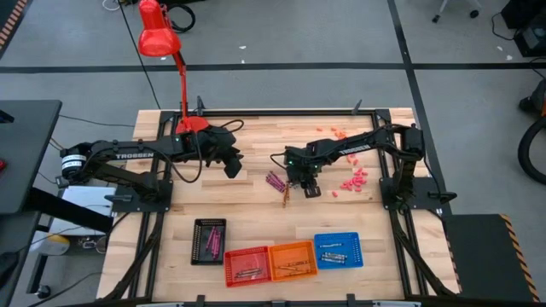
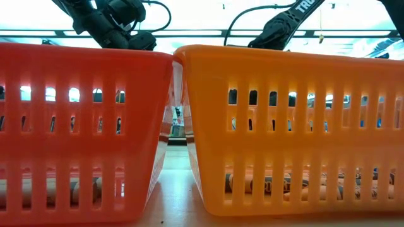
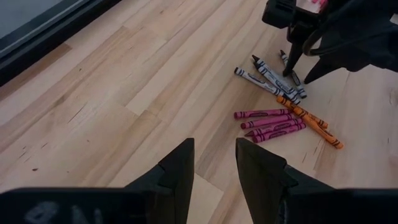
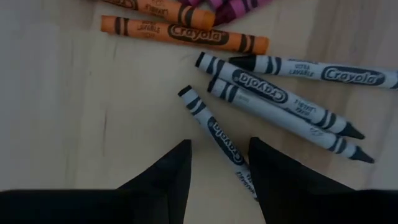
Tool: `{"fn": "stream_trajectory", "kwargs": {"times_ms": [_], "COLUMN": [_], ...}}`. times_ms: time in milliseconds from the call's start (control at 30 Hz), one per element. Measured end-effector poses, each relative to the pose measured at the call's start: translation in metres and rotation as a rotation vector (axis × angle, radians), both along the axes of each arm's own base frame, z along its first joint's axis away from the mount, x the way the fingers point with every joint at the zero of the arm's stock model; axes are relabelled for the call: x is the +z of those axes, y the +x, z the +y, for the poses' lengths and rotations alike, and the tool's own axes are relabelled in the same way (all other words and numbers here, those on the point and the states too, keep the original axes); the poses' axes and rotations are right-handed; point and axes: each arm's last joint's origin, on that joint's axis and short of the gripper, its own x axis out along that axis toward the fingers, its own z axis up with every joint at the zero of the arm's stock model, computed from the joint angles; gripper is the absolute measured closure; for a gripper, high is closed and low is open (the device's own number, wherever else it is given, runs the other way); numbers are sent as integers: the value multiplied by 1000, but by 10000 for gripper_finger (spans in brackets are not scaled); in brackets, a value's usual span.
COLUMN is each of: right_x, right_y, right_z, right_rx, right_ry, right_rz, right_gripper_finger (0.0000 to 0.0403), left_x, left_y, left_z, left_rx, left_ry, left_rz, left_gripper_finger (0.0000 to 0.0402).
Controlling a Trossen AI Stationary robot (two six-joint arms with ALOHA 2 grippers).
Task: Sort crayons
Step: Put the black crayon into the blue bin
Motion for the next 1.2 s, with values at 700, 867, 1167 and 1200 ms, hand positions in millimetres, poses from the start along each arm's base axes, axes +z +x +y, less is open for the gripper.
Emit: {"fn": "stream_trajectory", "kwargs": {"times_ms": [700,867,1167,1200], "right_x": [-1,-1,13,16], "right_y": [-5,-5,2,4], "right_z": [7,8,14,14], "right_rx": [-94,-97,-78,-77], "right_ry": [71,49,37,36], "right_rz": [71,73,88,88], "right_gripper_finger": [342,383,372,371], "left_x": [1,1,1,1], "left_y": [1,1,1,1], "left_z": [0,0,0,0], "left_rx": [0,1,-20,-20], "left_ry": [4,4,26,26], "left_rz": [-15,-15,-6,-5], "left_gripper_finger": [271,271,271,271]}}
